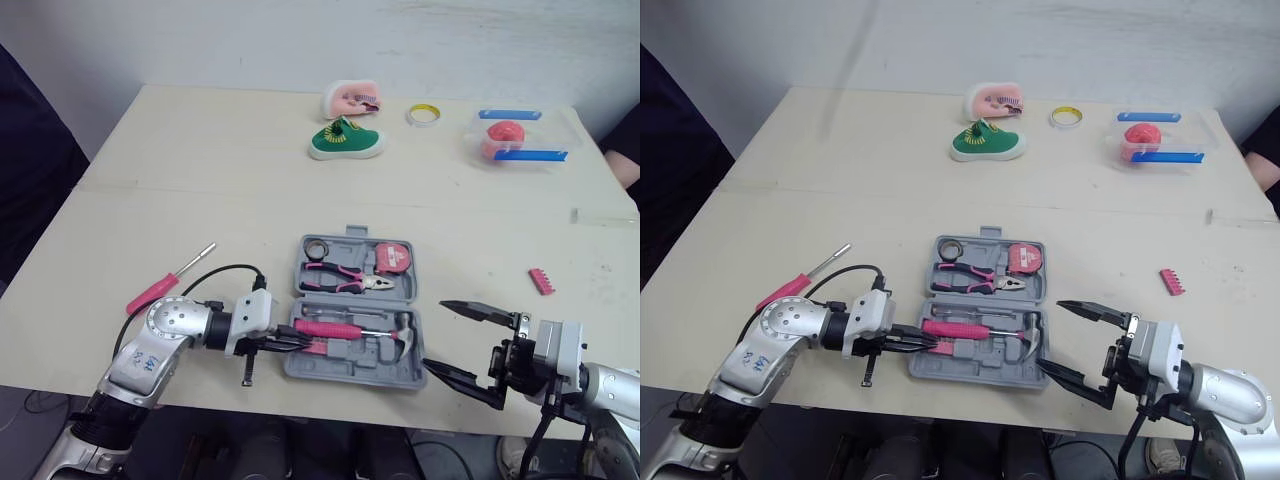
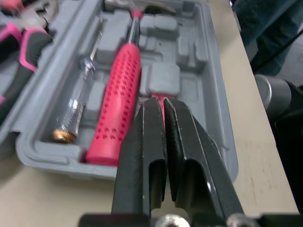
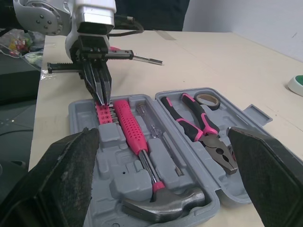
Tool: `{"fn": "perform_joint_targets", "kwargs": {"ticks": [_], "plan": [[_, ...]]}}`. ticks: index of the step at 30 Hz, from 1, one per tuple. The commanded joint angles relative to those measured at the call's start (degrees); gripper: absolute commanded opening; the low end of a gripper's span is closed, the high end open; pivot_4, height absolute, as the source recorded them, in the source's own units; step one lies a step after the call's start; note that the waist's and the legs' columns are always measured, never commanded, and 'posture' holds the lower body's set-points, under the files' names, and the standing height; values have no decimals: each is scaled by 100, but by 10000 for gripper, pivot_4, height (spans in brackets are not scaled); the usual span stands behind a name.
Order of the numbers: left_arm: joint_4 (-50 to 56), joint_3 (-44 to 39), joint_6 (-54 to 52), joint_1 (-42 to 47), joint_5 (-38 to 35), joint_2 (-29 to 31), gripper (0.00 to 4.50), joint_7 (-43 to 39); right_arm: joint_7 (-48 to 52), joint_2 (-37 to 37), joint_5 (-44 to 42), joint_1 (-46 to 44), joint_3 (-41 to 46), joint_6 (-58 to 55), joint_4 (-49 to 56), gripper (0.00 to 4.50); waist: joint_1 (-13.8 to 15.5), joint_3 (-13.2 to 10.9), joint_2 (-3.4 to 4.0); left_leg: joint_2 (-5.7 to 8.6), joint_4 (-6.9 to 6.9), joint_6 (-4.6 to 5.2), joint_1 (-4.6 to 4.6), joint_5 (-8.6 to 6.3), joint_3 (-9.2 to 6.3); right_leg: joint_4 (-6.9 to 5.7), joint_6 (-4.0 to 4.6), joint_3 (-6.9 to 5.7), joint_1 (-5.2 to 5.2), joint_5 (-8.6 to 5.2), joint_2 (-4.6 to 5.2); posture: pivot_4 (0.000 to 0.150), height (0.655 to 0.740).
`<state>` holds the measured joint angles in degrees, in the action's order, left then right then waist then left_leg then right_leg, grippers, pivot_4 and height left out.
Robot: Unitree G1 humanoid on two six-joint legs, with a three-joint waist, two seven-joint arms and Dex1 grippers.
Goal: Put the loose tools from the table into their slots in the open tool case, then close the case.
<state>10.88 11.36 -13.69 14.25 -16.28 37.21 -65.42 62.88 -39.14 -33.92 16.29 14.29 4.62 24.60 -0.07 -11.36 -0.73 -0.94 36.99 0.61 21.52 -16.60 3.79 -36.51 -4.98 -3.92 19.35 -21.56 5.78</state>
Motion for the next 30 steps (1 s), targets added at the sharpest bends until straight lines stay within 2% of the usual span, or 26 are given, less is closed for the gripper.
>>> {"fn": "perform_joint_targets", "kwargs": {"ticks": [1, 10, 15, 20, 22, 24, 25, 28, 30], "plan": [[-115, 144, 59, -97, 292, 181, 1001, -4, -69, -33, -67, 19, 180, -8, 249, 45000, -2, 0, 0, 0, 0, 0, -1, 0, 0, 0, 0, 0, 0, 0, 0, 1500, 7400], [-363, 715, -157, -100, 1041, 455, 1001, 262, -122, -62, -88, 2, 207, -87, 311, 45000, -6, 28, 39, -2, -5, 9, -24, -15, 2, 3, 1, 3, -20, 0, 1, 1500, 7400], [-381, 983, -494, -95, 1230, 377, 1001, 594, -141, -54, -63, -55, 167, -95, 281, 45000, 0, 93, 108, -4, -8, 37, -62, -48, -2, 30, 1, 1, -72, -1, 1, 1500, 7400], [-354, 1209, -429, -26, 1362, 359, 1001, 630, -137, -35, -19, -88, 152, -63, 214, 45000, 2, 167, 106, -3, -45, 36, -103, -53, 2, 58, 1, 8, -103, 0, 2, 1500, 7400], [-386, 1077, -155, 18, 1277, 244, 1001, 728, -152, 12, 15, -121, 248, 73, 145, 45000, 4, 176, 116, -2, -60, 35, -112, -51, 3, 62, 2, 10, -107, -1, 3, 1500, 7400], [-500, 599, 602, -74, 800, -37, 1001, 728, -75, -21, 78, -84, 411, 248, -14, 45000, 8, 178, 121, -2, -73, 32, -111, -43, 4, 62, 3, 10, -99, -2, 3, 1500, 7400], [-490, 203, 715, -186, 336, -163, 1001, 640, -48, -34, 125, -40, 526, 354, -113, 45000, 10, 180, 125, -2, -73, 33, -107, -43, 4, 61, 3, 9, -93, -2, 3, 1500, 7400], [-492, -475, 693, -390, -381, -163, 1001, 389, 9, -37, 225, 46, 725, 555, -306, 45000, -16, 136, 54, -6, -79, 26, -93, -38, 3, 60, 10, 3, -76, -5, 0, 1500, 7400], [-468, -1054, 632, -502, -677, 169, 6219, 249, 88, -78, 301, 205, 978, 711, -514, 45000, -27, 117, 28, -12, -80, 21, -86, -37, -1, 61, 15, -6, -72, -8, -4, 1500, 7400]]}}
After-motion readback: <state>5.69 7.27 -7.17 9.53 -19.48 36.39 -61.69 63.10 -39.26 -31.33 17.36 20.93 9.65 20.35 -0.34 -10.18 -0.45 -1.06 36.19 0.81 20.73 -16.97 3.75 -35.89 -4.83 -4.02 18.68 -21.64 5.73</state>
